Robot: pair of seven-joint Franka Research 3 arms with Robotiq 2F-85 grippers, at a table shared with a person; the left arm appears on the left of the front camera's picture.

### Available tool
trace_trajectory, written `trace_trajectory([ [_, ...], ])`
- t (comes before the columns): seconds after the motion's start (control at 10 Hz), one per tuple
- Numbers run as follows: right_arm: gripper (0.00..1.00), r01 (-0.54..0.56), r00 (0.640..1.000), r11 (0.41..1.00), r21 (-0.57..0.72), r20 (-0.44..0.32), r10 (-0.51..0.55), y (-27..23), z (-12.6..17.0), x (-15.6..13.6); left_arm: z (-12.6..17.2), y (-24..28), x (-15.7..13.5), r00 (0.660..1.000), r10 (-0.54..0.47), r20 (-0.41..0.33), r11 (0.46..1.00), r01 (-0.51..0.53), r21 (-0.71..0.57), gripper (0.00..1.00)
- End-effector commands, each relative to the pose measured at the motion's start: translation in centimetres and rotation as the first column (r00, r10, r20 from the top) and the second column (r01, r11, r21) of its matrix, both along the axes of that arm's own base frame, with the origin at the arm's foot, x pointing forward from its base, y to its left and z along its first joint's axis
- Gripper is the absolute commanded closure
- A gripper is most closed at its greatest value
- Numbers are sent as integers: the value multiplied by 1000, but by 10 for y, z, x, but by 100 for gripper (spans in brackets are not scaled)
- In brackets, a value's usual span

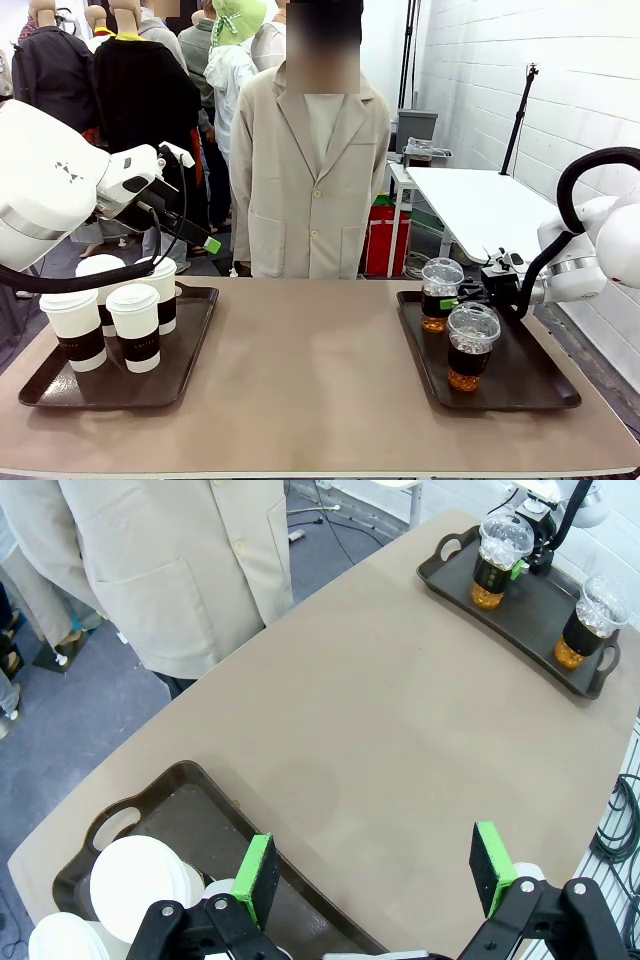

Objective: Distribute the coffee onto the tray.
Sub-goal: Pick up another iced Americano from the middle of the table and place it on the right Handle tray.

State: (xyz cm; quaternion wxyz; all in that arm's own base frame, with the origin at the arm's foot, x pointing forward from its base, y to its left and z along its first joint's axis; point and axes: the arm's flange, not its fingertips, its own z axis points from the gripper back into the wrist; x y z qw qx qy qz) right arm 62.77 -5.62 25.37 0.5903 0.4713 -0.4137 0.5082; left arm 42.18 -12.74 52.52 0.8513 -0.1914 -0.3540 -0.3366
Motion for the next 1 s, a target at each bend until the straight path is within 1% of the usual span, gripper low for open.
trace_trajectory([
  [0.0, 33, -33, 999, 999, -9, -13, 33, -3, 3, -4, -1, 1, 2, 1000, -3, -9, 1000, 2, -22, 0],
  [0.1, 14, -34, 999, 999, -10, -24, 34, -4, 5, -4, -1, 1, 2, 1000, -3, -9, 1000, 2, -22, 0],
  [0.2, 0, -32, 999, 999, -12, -37, 31, -6, 7, -4, -1, 1, 2, 1000, -3, -9, 1000, 2, -22, 0],
  [0.3, 0, -23, 998, 1000, -20, -51, 22, -10, 8, -4, -1, 1, 2, 1000, -3, -9, 1000, 2, -22, 0],
  [0.6, 0, 10, 998, 999, -37, -57, -12, -27, 12, -4, -1, 1, 2, 1000, -3, -9, 1000, 2, -22, 0],
  [0.9, 0, 56, 996, 996, -66, -62, -60, -55, 16, -8, -1, 1, 2, 1000, -3, -9, 1000, 2, -22, 0],
])
